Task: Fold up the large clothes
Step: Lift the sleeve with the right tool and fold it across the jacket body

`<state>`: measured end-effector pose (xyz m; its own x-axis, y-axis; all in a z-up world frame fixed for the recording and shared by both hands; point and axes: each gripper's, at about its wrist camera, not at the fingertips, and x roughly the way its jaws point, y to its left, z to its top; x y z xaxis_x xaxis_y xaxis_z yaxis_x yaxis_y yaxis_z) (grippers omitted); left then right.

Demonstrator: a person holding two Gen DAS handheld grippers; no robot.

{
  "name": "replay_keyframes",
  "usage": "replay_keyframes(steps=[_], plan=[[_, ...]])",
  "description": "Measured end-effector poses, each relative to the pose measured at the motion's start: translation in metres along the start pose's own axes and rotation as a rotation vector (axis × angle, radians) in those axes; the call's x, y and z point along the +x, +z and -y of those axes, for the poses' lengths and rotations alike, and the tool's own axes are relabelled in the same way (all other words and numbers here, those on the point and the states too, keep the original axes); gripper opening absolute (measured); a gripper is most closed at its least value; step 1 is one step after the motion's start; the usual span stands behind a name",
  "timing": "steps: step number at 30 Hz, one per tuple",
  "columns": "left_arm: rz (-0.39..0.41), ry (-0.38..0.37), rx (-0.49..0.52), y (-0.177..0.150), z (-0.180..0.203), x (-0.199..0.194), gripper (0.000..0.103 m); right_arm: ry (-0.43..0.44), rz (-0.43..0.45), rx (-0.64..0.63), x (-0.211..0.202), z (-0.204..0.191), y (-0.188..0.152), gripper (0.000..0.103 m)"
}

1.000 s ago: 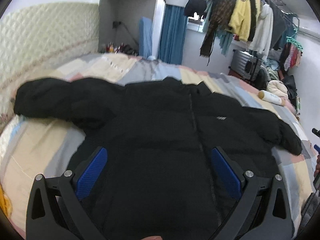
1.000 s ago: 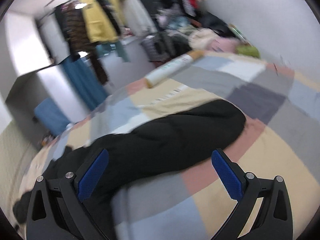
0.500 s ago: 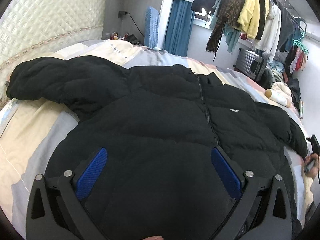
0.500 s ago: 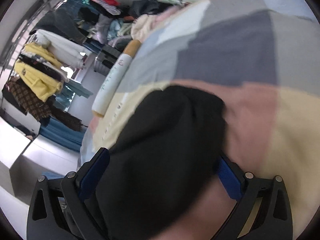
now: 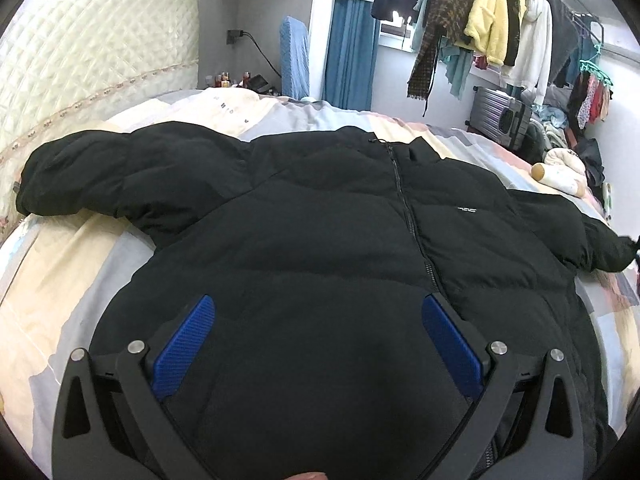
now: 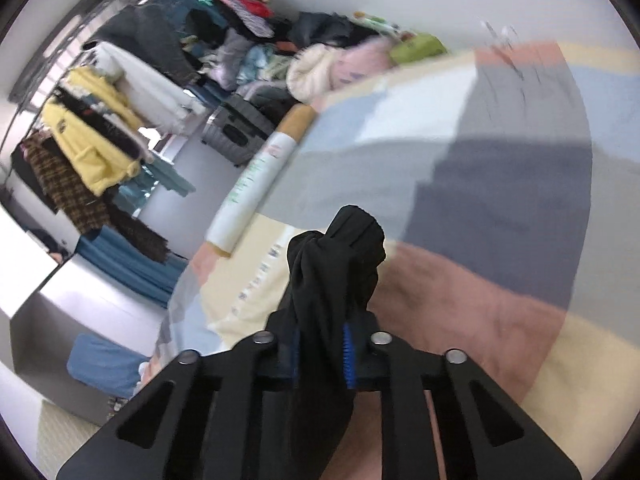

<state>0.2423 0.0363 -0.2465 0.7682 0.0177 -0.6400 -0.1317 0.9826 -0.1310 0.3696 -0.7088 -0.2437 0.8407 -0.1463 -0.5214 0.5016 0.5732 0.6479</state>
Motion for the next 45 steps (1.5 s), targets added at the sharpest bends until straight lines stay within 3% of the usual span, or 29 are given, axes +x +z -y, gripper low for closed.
replay_keyframes(steps=[11, 13, 17, 20, 26, 32, 39, 45], plan=[[0.068, -0.014, 0.004, 0.000, -0.022, -0.030, 0.103, 0.054, 0.152, -0.247, -0.111, -0.148, 0.022, 0.004], [0.070, -0.013, -0.008, 0.000, -0.030, -0.034, 0.103, 0.071, 0.173, -0.295, -0.128, -0.179, 0.018, 0.004], [0.050, 0.095, 0.049, 0.002, -0.038, -0.036, 0.103, 0.113, 0.194, -0.402, -0.159, -0.248, 0.001, 0.004], [0.035, 0.063, 0.017, 0.002, -0.051, -0.038, 0.103, 0.182, 0.194, -0.465, -0.177, -0.298, -0.023, 0.004], [0.068, 0.046, 0.004, 0.000, -0.067, -0.051, 0.103, 0.361, 0.150, -0.571, -0.201, -0.384, -0.092, 0.004], [0.083, 0.018, -0.016, -0.002, -0.083, -0.060, 0.103, 0.527, 0.053, -0.666, -0.204, -0.457, -0.184, 0.004], [0.102, 0.027, -0.046, 0.003, -0.099, -0.068, 0.103, 0.644, -0.130, -0.759, -0.177, -0.504, -0.303, 0.004], [0.095, 0.039, -0.056, 0.004, -0.110, -0.069, 0.103, 0.674, -0.298, -0.891, -0.141, -0.516, -0.416, 0.005]])
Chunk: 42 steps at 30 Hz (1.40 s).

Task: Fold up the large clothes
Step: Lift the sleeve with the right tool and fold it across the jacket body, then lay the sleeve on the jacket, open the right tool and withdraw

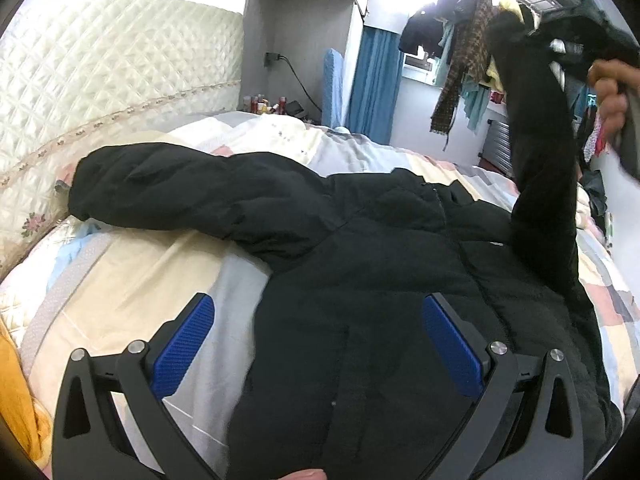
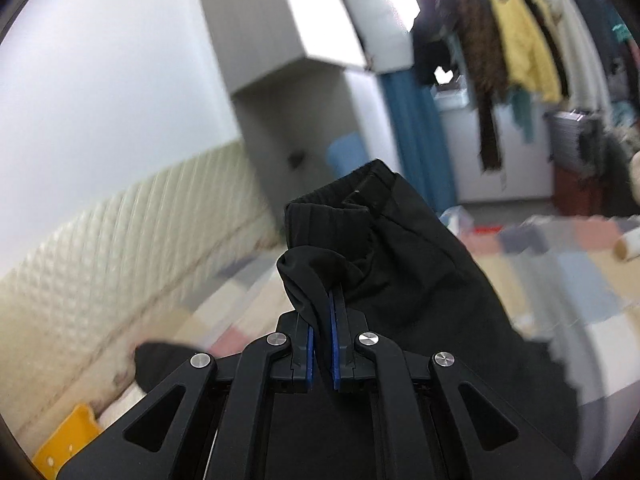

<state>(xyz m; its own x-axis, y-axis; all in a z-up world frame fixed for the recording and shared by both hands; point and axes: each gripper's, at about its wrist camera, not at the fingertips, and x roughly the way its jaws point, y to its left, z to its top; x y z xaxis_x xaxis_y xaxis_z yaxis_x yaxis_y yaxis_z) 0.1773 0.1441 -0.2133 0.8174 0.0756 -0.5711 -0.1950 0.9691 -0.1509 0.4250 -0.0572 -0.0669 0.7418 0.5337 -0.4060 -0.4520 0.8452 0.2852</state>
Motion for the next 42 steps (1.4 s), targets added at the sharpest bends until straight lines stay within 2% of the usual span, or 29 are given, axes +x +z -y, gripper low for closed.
replay_keyframes(steps=[5, 9, 15, 20, 29, 32, 34, 35, 36, 42], plan=[[0.000, 0.014, -0.045, 0.003, -0.020, 0.002, 0.103, 0.042, -0.107, 0.008, 0.063, -0.016, -0.064, 0.005], [-0.005, 0.033, -0.084, 0.004, -0.036, 0.004, 0.103, 0.040, -0.189, -0.001, 0.104, -0.034, -0.118, 0.007], [-0.031, 0.033, -0.125, 0.001, -0.052, 0.016, 0.103, 0.007, -0.311, -0.035, 0.149, -0.042, -0.190, 0.008], [-0.053, 0.019, -0.119, -0.002, -0.051, 0.025, 0.103, -0.020, -0.380, -0.045, 0.170, -0.033, -0.226, 0.008], [-0.080, -0.004, -0.108, -0.003, -0.042, 0.036, 0.103, -0.014, -0.406, -0.057, 0.162, -0.034, -0.223, 0.008], [-0.084, -0.034, -0.110, -0.001, -0.037, 0.033, 0.103, -0.022, -0.406, -0.087, 0.151, -0.040, -0.217, 0.021], [-0.083, -0.027, -0.096, 0.000, -0.031, 0.030, 0.103, -0.001, -0.397, -0.093, 0.142, -0.045, -0.211, 0.040], [-0.081, -0.024, -0.089, 0.001, -0.028, 0.028, 0.103, 0.007, -0.385, -0.094, 0.136, -0.046, -0.208, 0.045], [-0.079, -0.022, -0.080, 0.003, -0.024, 0.025, 0.103, 0.019, -0.370, -0.092, 0.127, -0.049, -0.205, 0.048], [-0.041, -0.003, -0.060, 0.012, -0.013, 0.004, 0.103, 0.023, -0.333, -0.108, 0.082, -0.052, -0.185, 0.048]])
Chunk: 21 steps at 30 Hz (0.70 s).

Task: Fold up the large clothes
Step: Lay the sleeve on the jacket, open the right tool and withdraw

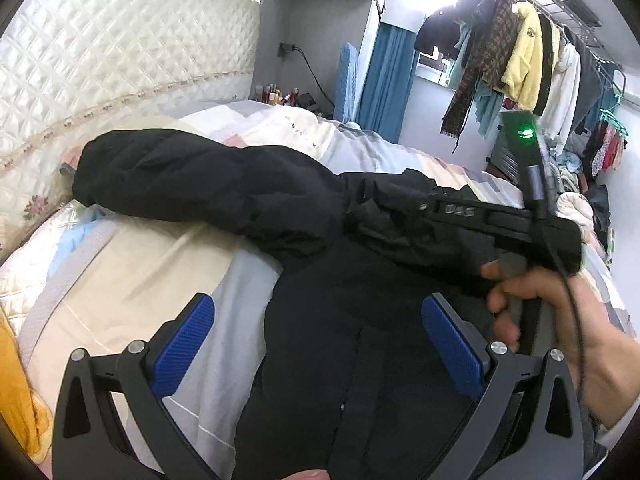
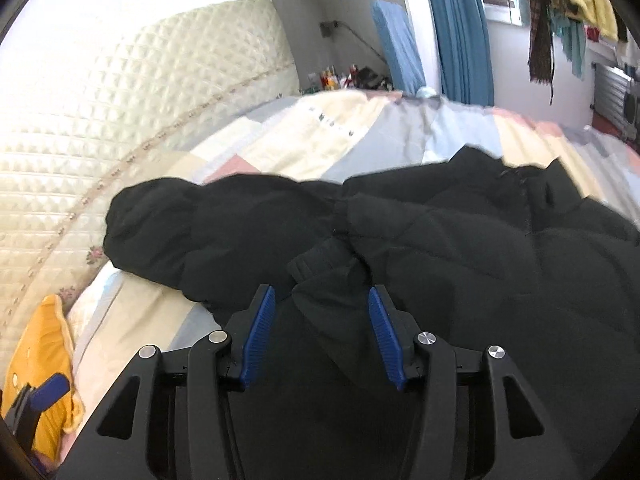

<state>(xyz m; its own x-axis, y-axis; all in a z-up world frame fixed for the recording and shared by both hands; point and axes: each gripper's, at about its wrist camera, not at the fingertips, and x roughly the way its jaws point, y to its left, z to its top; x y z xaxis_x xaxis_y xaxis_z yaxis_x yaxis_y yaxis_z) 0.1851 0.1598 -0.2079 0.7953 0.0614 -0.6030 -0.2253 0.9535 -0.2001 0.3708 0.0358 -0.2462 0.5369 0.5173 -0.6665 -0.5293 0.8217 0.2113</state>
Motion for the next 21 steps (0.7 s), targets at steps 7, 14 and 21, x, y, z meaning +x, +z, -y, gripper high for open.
replay_keyframes(steps=[7, 14, 21], plan=[[-0.099, 0.064, 0.044, 0.009, 0.018, -0.021, 0.103, -0.036, 0.090, 0.006, -0.078, 0.008, 0.009, 0.048], [-0.035, 0.016, 0.054, 0.013, 0.043, -0.076, 0.103, -0.056, 0.151, -0.004, -0.158, 0.011, 0.004, 0.048], [0.019, -0.028, 0.075, 0.003, 0.074, -0.112, 0.103, -0.120, 0.203, -0.006, -0.232, 0.017, -0.040, 0.048]])
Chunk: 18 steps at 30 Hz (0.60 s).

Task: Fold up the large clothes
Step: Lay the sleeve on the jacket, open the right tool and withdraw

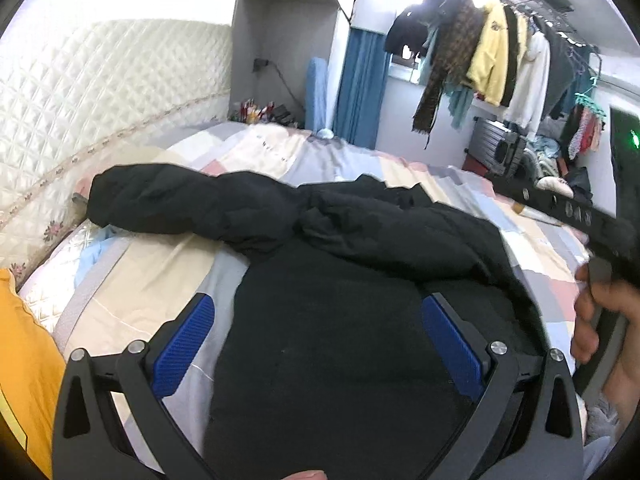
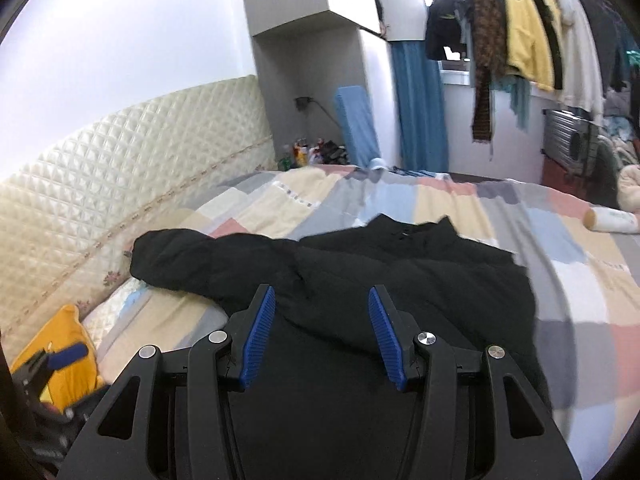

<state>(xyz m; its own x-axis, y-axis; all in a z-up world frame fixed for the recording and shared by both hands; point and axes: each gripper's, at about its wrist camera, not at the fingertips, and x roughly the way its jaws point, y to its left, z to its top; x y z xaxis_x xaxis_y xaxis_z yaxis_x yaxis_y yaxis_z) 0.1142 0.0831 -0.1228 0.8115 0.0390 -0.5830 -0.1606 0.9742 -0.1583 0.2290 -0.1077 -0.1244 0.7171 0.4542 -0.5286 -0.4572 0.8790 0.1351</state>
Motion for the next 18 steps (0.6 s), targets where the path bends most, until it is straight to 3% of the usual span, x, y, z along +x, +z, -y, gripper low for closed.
replay_keyframes(steps=[9, 18], plan=[[0.085, -0.065, 0.035, -0.016, 0.035, -0.032, 0.103, -0.079, 0.091, 0.006, -0.077, 0.024, -0.046, 0.048], [0.104, -0.081, 0.029, -0.035, 0.047, -0.034, 0.103, -0.133, 0.108, -0.017, -0.117, 0.040, -0.099, 0.048]])
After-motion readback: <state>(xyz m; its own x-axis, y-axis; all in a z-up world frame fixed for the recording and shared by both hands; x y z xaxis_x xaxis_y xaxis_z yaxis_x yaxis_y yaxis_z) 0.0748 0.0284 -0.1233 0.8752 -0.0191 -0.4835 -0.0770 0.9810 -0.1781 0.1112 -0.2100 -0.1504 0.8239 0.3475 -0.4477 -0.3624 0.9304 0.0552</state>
